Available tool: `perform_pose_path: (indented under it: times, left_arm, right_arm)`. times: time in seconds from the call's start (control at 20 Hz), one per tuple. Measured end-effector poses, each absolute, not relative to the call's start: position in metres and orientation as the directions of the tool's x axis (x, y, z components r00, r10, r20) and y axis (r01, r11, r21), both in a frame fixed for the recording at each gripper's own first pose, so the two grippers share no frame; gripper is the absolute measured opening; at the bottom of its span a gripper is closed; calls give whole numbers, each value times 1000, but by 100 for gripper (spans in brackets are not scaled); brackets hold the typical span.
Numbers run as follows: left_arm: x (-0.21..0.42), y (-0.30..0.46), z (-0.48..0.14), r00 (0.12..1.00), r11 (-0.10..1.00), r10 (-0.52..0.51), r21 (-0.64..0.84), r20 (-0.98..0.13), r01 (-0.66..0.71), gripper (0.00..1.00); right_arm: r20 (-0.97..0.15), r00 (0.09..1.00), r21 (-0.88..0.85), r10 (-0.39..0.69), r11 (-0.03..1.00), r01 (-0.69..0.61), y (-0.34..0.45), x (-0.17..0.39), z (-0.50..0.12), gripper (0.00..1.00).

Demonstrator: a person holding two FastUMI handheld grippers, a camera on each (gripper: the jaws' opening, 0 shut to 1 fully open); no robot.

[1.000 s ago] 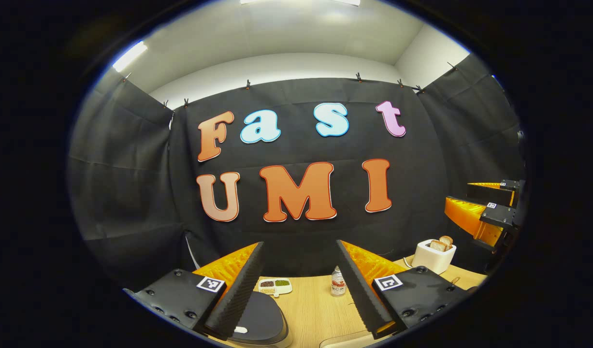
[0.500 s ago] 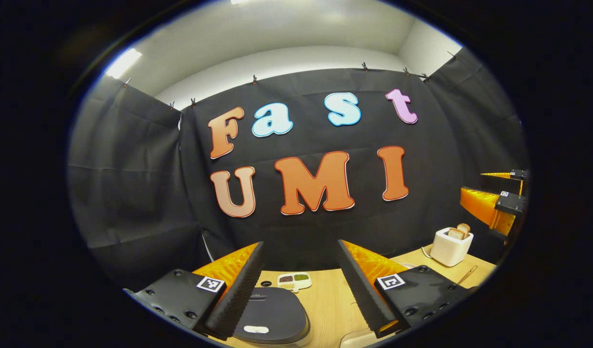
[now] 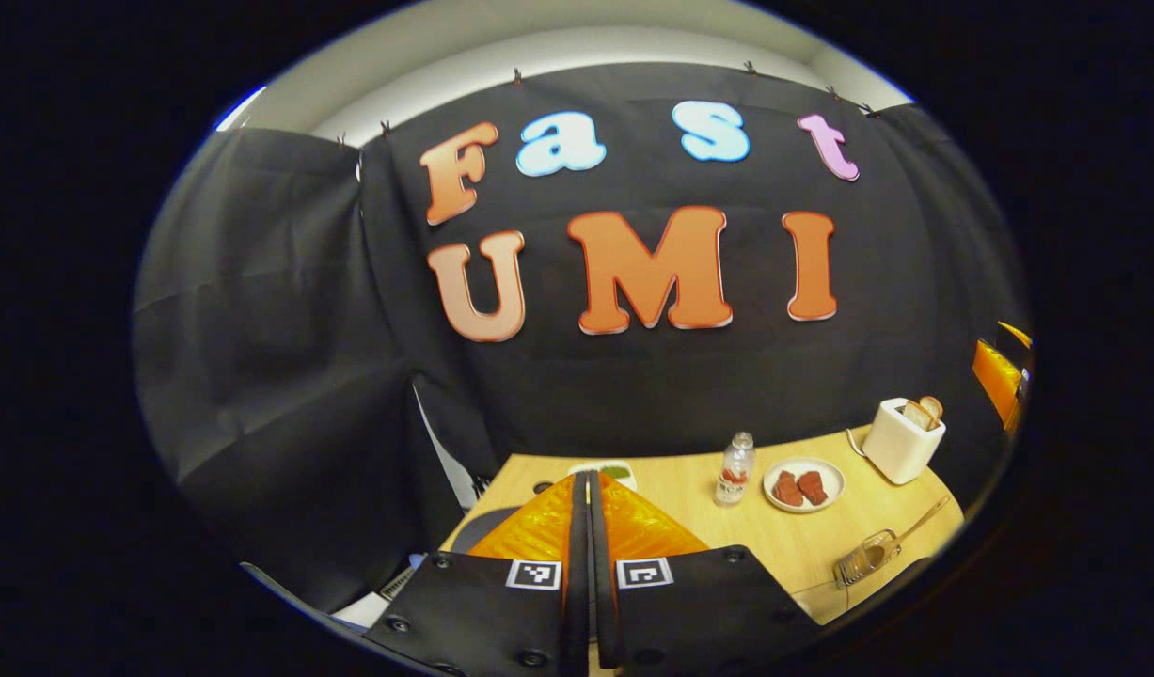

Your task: Close the left gripper, press the button to open the rice cooker; take a wooden spoon from the chopstick holder with the right hand, scoop a spoonful of rice and pour it into the rice cooker, then put the wooden spoon back into the chopstick holder.

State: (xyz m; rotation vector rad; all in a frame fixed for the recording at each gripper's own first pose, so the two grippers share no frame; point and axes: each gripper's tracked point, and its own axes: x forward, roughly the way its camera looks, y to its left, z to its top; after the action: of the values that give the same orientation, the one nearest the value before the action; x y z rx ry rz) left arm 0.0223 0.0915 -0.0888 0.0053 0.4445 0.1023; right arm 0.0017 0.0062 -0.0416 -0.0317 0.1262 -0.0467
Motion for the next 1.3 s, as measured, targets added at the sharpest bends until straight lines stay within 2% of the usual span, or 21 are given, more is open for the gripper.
perform_pose_path:
  times: [0.1,0.2,0.25,0.3,0.35,0.5,0.7,0.95,1.0,1.15,1.2,1.3]
  left_arm:
    - [18,105,-114,811,992,67,-48,-581,-116,7]
    - [21,125,-138,727,988,89,-30,-681,-149,8]
    - [19,131,-147,676,985,101,-23,-730,-172,0]
    - [17,131,-158,633,982,80,-47,-770,-182,6]
    - [13,129,-168,586,976,52,-83,-808,-201,5]
    - [1,127,-198,465,947,-41,-183,-884,-264,5]
    - [-12,133,-240,333,932,-89,-197,-939,-305,5]
    - [-21,142,-269,256,908,-103,-196,-961,-369,7]
    - [-12,145,-268,290,904,-101,-209,-952,-373,7]
    - [-19,150,-274,280,908,-73,-179,-957,-378,2]
    - [-17,153,-275,291,916,-66,-174,-955,-362,7]
    - [-19,149,-270,305,917,-72,-183,-950,-353,7]
  right_arm:
    - [-140,988,-48,-62,997,55,0,-1,-47,95]
    - [-149,986,-56,-76,996,68,-8,-7,-53,95]
    - [-160,984,-59,-80,996,71,-10,-9,-57,95]
    - [-173,981,-63,-83,995,73,-13,-12,-63,95]
    - [-187,978,-74,-89,994,76,-16,-14,-68,95]
    - [-228,966,-113,-119,989,96,-29,-22,-84,95]
    - [-286,948,-112,-137,988,109,-37,-33,-105,95]
    - [-342,927,-104,-154,987,125,-44,-44,-124,95]
    - [-349,924,-107,-160,986,130,-48,-46,-126,95]
    - [-363,916,-108,-173,984,143,-50,-46,-133,95]
    - [-373,911,-105,-179,983,150,-52,-47,-137,95]
    - [-399,900,-90,-178,984,155,-51,-49,-147,95]
